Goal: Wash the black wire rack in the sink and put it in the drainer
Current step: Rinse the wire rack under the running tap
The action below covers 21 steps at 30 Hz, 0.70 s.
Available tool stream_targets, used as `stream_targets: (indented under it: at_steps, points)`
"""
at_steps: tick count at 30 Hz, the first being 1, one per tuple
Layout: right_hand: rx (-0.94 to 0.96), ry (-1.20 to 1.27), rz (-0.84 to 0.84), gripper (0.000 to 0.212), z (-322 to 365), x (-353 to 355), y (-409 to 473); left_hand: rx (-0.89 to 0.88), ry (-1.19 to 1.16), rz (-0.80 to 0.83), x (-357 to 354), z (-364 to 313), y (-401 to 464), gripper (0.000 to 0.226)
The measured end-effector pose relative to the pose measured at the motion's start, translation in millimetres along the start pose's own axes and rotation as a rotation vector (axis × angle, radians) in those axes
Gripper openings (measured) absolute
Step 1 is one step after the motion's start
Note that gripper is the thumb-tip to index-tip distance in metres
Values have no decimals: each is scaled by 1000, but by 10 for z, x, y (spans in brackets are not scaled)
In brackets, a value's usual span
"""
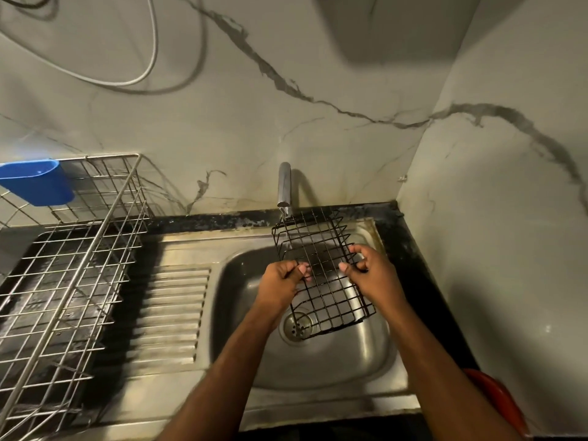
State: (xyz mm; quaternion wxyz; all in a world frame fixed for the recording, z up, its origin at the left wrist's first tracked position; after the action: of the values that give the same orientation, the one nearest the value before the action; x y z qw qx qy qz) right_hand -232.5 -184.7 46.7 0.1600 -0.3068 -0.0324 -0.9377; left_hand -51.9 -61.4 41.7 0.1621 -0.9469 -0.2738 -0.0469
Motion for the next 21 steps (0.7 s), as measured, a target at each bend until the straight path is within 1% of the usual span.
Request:
stream_targets:
  at_steps: [11, 16, 21]
  points:
    - [20, 6, -24, 47, 83, -5, -130, 1, 31, -33, 62, 77, 72, 22]
    - [17, -6, -19, 49, 98, -14, -160, -8, 38, -21, 89, 53, 91, 23]
    - [-1, -1, -48, 50, 79, 18, -158, -7, 37, -3, 70, 16, 129, 24]
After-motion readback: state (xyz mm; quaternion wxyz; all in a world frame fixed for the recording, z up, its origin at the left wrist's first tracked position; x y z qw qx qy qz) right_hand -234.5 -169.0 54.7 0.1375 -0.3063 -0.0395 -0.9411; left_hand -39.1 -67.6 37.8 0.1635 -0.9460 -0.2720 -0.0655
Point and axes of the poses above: each hand's wrist, its own y-axis towards the middle knuckle, its own x-axis out of the back of the hand, z = x × y, the point moved 10 cm from there along y, towards the middle knuckle, and after that the axes turned 3 degrees about -z, right-handed, at the moved point
